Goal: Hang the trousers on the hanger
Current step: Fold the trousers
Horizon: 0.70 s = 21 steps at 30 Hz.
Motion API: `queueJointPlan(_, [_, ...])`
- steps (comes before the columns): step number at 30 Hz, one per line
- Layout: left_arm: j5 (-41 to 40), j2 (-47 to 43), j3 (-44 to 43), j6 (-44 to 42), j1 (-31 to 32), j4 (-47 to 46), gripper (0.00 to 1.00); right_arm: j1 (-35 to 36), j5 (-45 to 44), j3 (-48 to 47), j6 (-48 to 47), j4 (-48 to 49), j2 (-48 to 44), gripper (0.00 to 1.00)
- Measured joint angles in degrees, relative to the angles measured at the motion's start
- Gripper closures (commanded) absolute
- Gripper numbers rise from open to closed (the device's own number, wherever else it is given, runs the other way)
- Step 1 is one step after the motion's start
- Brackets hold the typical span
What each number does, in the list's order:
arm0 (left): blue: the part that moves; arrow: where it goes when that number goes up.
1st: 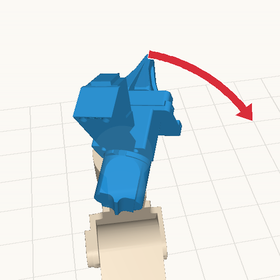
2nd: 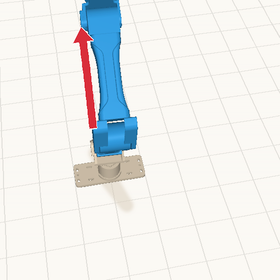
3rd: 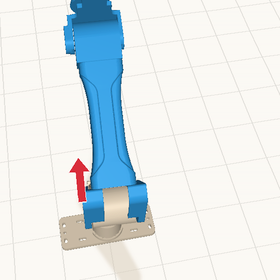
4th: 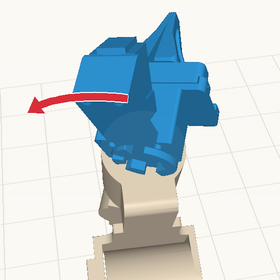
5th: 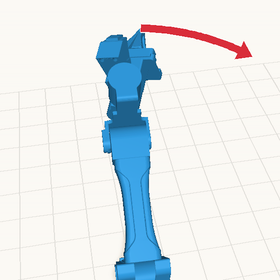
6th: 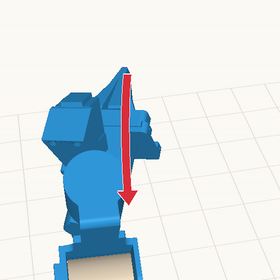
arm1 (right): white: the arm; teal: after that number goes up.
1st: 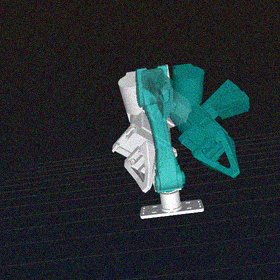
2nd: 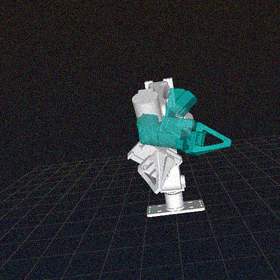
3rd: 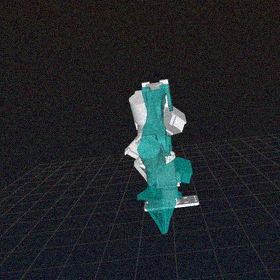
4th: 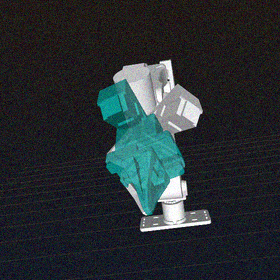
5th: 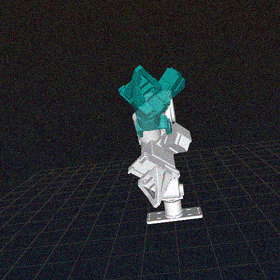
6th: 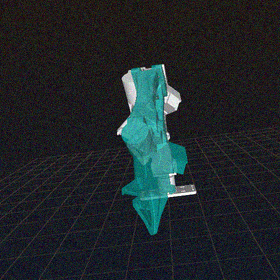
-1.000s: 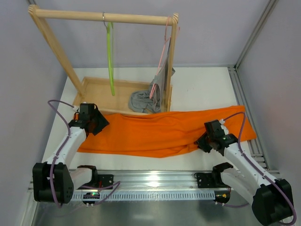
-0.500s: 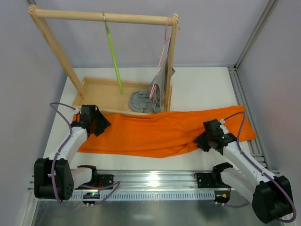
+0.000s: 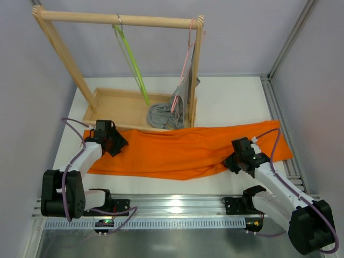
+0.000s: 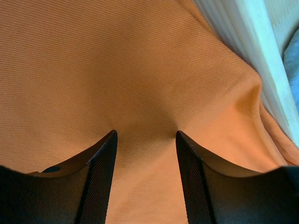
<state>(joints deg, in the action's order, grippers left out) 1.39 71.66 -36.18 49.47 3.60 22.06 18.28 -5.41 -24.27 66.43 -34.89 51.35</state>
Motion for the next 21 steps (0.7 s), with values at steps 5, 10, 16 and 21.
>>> queueJointPlan(5, [-0.1,2.5,0.0,0.3,0.0,-1.0,0.46,0.0,0.0,1.6,-1.0,0.3,-1.6,0.96])
queueJointPlan(10, [-1.3,5.0,-0.3,0.2,0.0,-1.5,0.46,0.0,0.1,1.7,-6.1,-0.3,-4.3,0.96])
queueJointPlan(16, [-1.9,8.7,-3.4,-0.2,0.0,-1.0,0.47,0.0,2.7,1.6,-17.0,-1.4,-7.0,0.96])
queueJointPlan(21, [-2.5,10.6,-5.1,-0.4,0.0,-0.8,0.48,0.0,7.1,2.9,-22.6,-1.7,-12.0,0.96])
